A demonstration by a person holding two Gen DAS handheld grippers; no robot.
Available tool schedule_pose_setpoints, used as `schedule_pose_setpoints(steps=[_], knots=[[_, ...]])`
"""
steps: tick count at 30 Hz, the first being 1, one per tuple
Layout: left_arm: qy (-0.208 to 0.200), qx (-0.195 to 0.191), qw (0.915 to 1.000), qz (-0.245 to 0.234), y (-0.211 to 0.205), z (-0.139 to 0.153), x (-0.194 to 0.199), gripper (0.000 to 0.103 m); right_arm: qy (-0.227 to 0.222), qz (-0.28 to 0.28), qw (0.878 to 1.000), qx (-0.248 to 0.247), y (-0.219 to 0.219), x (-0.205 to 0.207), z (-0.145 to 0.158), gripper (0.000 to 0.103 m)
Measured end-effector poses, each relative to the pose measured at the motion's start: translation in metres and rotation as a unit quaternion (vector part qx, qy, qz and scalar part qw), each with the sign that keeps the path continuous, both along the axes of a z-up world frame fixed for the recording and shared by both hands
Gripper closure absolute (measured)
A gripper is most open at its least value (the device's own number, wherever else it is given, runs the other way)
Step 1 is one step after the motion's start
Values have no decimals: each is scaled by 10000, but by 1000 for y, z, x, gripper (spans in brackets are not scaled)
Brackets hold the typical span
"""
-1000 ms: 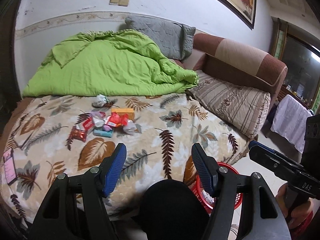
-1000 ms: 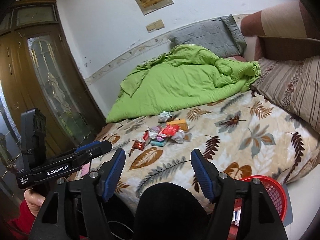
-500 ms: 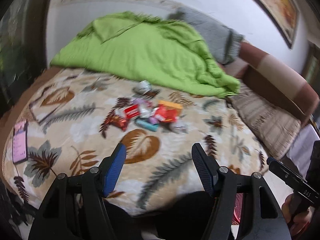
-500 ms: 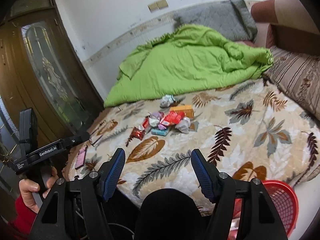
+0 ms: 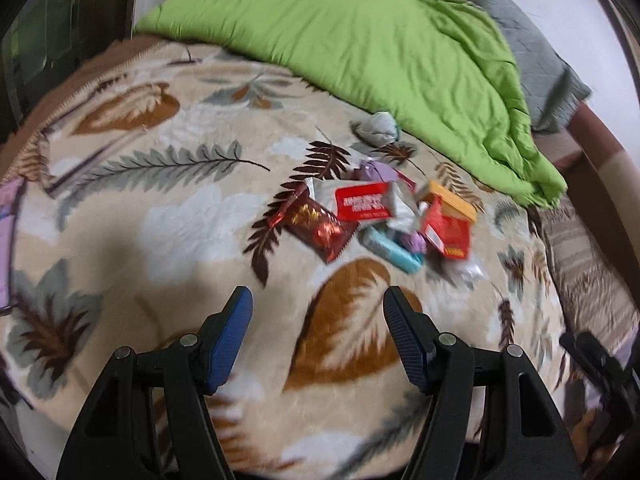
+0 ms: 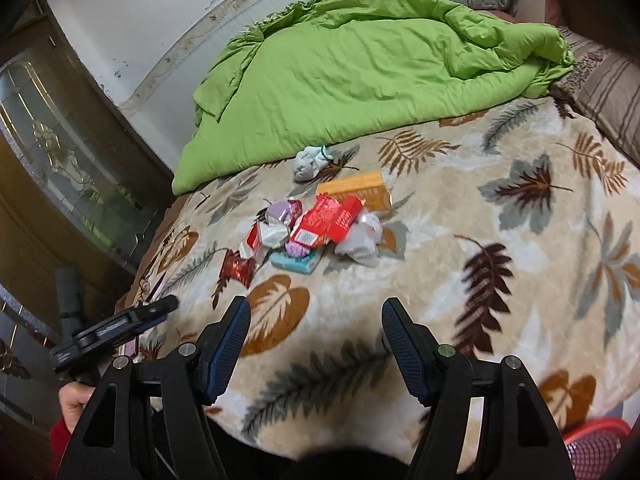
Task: Collect trash
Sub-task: 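Move both open tools back over the trash pile on the bed, then grasp the brown candy wrapper with the left tool while the right tool grasps the red wrapper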
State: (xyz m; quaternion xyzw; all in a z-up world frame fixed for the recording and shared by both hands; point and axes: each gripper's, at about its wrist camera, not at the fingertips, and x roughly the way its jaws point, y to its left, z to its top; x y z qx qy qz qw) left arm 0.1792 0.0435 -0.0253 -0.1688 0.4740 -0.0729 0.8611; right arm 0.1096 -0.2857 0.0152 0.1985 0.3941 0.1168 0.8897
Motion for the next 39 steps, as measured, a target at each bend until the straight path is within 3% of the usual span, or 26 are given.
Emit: schedule_pose_setpoints(steps=[6,9,12,15,17,21,28,30,39], knots=[[418,-157,9970,629,1,-35,61,36,100,59,9999,-20,6,25,-8,30],[547,-109,9950,830,-3,-50,83,46,129,46,9999,-36,5,36,-11,30],[538,16,9930,1049,-7,-62,97,48,138,-1,9999,-11,4,50,-12,30],[409,316,9939,971,-14,-69,104,59,230,10,9997,43,5,74,-17,31],[236,609,9944,827,-20,-69,103,61,329,-4,9994,109,6,88,-23,41],[64,924,9935,659,-27,-67,100,64,559,-163,9981,215,6,122,-44,43],[-147,1000,9927,654,-26,-60,93,71,970,-227,9950,-61,23,169,-86,64],[-237,1044,9921,651,-27,-56,91,71,951,-258,9950,-152,27,172,-91,75],[-910,1430,9847,413,-48,-30,68,71,292,-448,9985,-69,27,123,-59,83]])
